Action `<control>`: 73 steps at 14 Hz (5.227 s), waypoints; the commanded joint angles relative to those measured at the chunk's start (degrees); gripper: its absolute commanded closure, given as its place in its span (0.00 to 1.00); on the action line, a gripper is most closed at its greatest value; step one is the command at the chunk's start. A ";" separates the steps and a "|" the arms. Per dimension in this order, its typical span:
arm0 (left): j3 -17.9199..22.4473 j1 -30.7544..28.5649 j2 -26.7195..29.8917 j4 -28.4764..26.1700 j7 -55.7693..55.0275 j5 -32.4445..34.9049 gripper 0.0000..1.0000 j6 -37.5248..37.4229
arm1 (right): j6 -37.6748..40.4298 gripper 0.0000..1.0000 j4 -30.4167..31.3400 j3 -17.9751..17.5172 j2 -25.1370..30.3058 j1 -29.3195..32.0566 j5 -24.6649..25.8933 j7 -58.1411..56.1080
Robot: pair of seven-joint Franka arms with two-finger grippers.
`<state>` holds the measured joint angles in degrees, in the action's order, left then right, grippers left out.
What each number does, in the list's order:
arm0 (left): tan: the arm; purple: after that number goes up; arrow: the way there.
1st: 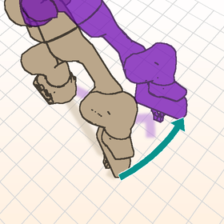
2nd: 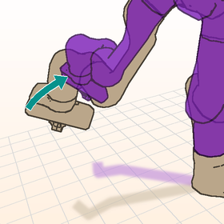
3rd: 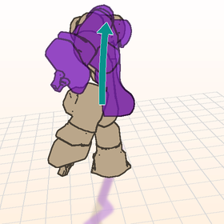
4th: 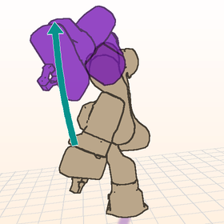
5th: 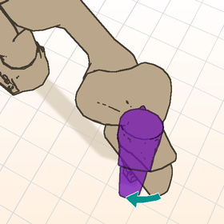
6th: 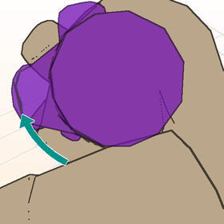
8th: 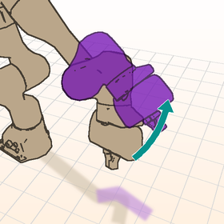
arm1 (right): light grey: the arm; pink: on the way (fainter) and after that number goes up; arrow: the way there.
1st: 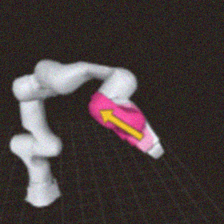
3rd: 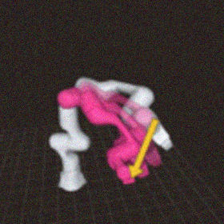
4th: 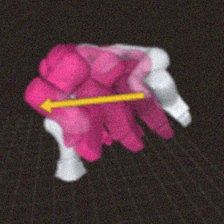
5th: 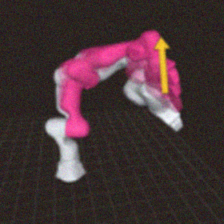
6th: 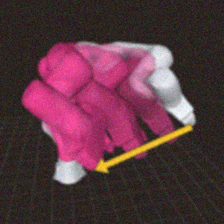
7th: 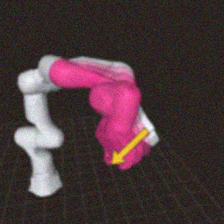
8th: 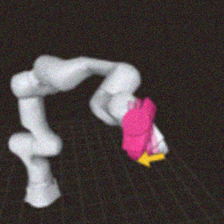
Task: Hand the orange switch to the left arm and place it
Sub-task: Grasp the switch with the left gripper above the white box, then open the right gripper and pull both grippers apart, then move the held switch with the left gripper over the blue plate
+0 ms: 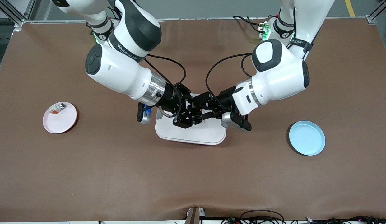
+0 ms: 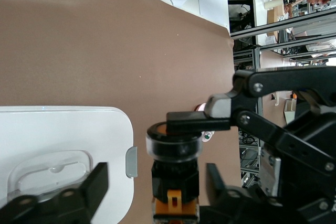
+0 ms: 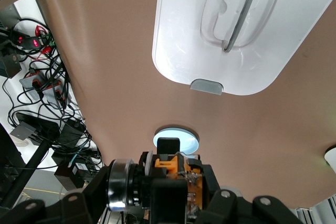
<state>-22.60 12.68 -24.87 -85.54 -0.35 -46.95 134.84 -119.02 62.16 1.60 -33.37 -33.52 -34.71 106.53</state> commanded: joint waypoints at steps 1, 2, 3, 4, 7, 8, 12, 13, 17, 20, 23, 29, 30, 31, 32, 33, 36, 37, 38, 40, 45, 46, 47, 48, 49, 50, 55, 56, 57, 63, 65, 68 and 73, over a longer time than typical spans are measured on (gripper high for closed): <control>-0.17 0.24 -0.09 0.55 1.58 -0.60 0.78 0.52 | 0.11 1.00 -2.13 -0.28 -1.09 0.48 -0.62 0.70; -0.08 0.24 -0.09 0.55 1.58 -0.60 0.88 0.52 | 0.02 1.00 -2.13 -0.28 -1.09 0.39 -0.62 0.61; -0.08 0.24 -0.09 0.55 1.58 -0.60 1.00 0.52 | -0.15 1.00 -2.13 -0.28 -1.09 0.39 -0.62 0.61; -0.08 0.24 -0.09 0.64 1.58 -0.52 1.00 0.52 | -0.16 1.00 -2.13 -0.28 -1.09 0.39 -0.62 0.70; -0.08 0.42 0.08 0.81 1.31 -0.52 1.00 0.60 | -0.07 1.00 -2.13 -0.28 -1.09 0.48 -0.62 0.61; -0.08 0.42 0.26 0.81 1.31 -0.52 1.00 0.60 | 0.11 1.00 -2.13 -0.28 -1.09 0.56 -0.62 0.61; -0.08 -0.19 0.61 0.81 1.14 0.44 1.00 0.52 | 0.37 0.00 -2.04 -0.19 -1.00 0.56 -0.27 0.61; -0.08 -0.72 1.04 0.64 1.05 1.06 1.00 0.08 | 0.54 0.00 -2.04 -0.19 -1.00 0.65 -0.18 0.61; 0.10 -3.88 3.42 0.20 0.79 2.12 1.00 -6.06 | 3.78 0.00 -2.04 -0.10 -0.82 2.84 -0.18 -2.27; 0.36 -6.07 5.35 0.11 0.35 7.19 1.00 -11.33 | 13.09 0.00 -2.04 -0.01 -0.38 6.70 -0.18 -11.58; 0.54 -8.80 7.11 0.20 -0.70 13.70 1.00 -18.00 | 20.30 0.00 -2.13 0.07 -0.03 10.92 -0.01 -19.22; 0.54 -16.00 12.46 0.46 -1.24 27.23 1.00 -32.16 | 32.52 0.00 -2.04 -0.01 1.11 18.04 5.97 -37.42; 0.54 -16.71 13.78 0.46 -1.23 30.30 1.00 -34.09 | 33.84 0.00 -2.04 -0.01 1.55 19.36 6.93 -41.10; 0.54 -17.24 15.01 0.46 -1.23 33.99 1.00 -35.94 | 34.99 0.00 -2.04 -0.01 1.90 20.07 8.77 -46.44; 0.54 -17.77 15.89 0.38 -1.23 37.42 1.00 -38.13 | 37.17 0.00 -2.04 -0.01 2.60 20.51 11.92 -51.46; 0.54 -18.56 16.34 0.37 -1.06 40.59 1.00 -40.59 | 39.11 0.00 -2.04 0.07 2.95 20.95 14.65 -55.86; 0.54 -23.47 16.96 0.38 0.17 45.88 1.00 -45.61 | 43.68 0.00 -2.04 -0.01 3.22 24.55 17.22 -63.18; 0.54 -25.40 16.87 0.29 0.26 47.20 1.00 -46.50 | 44.92 0.00 -2.04 -0.01 3.57 25.60 18.53 -65.54; 0.54 -27.33 16.69 0.29 0.26 48.78 1.00 -46.77 | 45.63 0.00 -2.04 -0.01 4.27 26.40 20.19 -68.09; 0.62 -31.73 15.82 0.20 -0.44 49.84 1.00 -46.77 | 46.34 0.00 -2.04 0.07 4.80 27.72 23.10 -73.54; 0.63 -35.88 12.91 0.11 -5.27 55.89 1.00 -45.19 | 46.25 0.00 -1.96 0.07 4.89 30.53 27.58 -84.71; 0.63 -35.88 12.39 0.11 -6.93 56.17 1.00 -45.10 | 46.34 0.00 -1.96 0.07 4.98 31.06 28.38 -86.90; 0.63 -35.97 12.04 0.11 -11.21 56.09 1.00 -44.93 | 46.34 0.00 -1.96 0.07 5.15 31.50 28.65 -89.28; 0.63 -35.97 11.16 0.46 -19.08 56.00 1.00 -44.58 | 46.34 0.00 -1.96 0.07 5.15 31.85 28.91 -91.39; 0.71 -36.14 10.63 0.81 -29.26 55.74 1.00 -44.40 | 46.25 0.00 -1.96 0.07 5.15 32.03 29.70 -92.89; 0.71 -36.40 10.63 0.81 -35.71 56.00 1.00 -44.05 | 46.25 0.00 -1.96 -0.01 5.15 31.94 30.57 -94.73; 0.71 -37.29 9.75 -2.24 -59.26 55.65 1.00 -36.52 | 46.16 0.00 -1.61 -0.01 6.47 32.29 33.39 -102.13; 0.71 -37.20 9.66 -5.22 -65.07 55.82 1.00 -31.88 | 46.07 0.00 -1.52 -0.10 6.47 32.99 33.31 -102.74; 0.71 -37.28 9.66 -8.30 -69.39 55.74 1.00 -26.87 | 46.07 0.00 -1.52 -0.19 6.47 33.08 33.13 -102.83; 0.71 -38.34 1.76 -13.94 -75.05 55.73 1.00 -14.37 | 46.25 0.00 -1.25 -0.19 7.00 33.08 33.31 -103.10; 0.71 -38.25 -0.43 -15.88 -77.16 56.09 1.00 -8.92 | 46.25 0.00 -1.25 -0.19 7.00 33.43 33.22 -103.10; 0.80 -38.08 -4.21 -16.76 -79.01 56.44 1.00 -3.46 | 46.25 0.00 -1.25 -0.19 7.00 33.43 33.22 -103.10; 0.80 -37.64 -8.43 -17.03 -80.86 56.61 1.00 0.25 | 46.16 0.00 -1.08 -0.19 7.00 33.61 33.13 -103.10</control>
<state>-21.48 -24.96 -32.21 -102.31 -79.29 8.05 133.53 -72.98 59.92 2.53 -27.55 -0.83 -2.56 4.08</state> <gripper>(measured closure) 0.656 0.000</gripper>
